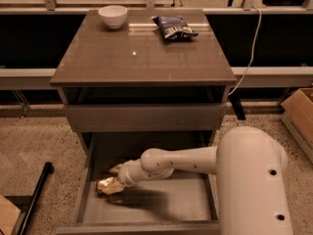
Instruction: Pick orange can from middle drawer and place on counter
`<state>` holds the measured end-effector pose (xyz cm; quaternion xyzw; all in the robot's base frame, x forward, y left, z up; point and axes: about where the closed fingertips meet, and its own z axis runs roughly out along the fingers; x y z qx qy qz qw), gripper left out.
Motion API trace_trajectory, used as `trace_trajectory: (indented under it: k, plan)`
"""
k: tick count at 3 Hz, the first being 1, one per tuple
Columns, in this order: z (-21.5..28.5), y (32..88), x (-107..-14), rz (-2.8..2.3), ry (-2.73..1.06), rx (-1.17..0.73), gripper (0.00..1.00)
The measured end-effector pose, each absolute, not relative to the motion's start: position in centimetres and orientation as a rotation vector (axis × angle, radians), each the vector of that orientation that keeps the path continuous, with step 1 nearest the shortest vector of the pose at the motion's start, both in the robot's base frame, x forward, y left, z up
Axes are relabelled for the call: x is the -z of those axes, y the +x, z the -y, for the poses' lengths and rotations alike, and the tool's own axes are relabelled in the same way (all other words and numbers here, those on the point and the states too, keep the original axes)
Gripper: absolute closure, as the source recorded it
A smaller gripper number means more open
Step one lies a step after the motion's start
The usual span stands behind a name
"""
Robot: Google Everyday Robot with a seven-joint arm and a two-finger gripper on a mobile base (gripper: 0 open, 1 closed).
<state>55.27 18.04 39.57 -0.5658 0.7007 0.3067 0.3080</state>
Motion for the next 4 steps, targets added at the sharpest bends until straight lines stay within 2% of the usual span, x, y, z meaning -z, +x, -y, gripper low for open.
trace_trajectory:
  k: [2,3,4]
  plan:
    - [-18.6,55.1,-38.6,-1.868,-1.493,-0.857,0.88]
    - [-17.4,54.7,-41.1,-1.865,-1.463,-0.89,1.0]
    - [-13.9,53.6,-45.8,-1.885,-1.428,-0.866,1.0]
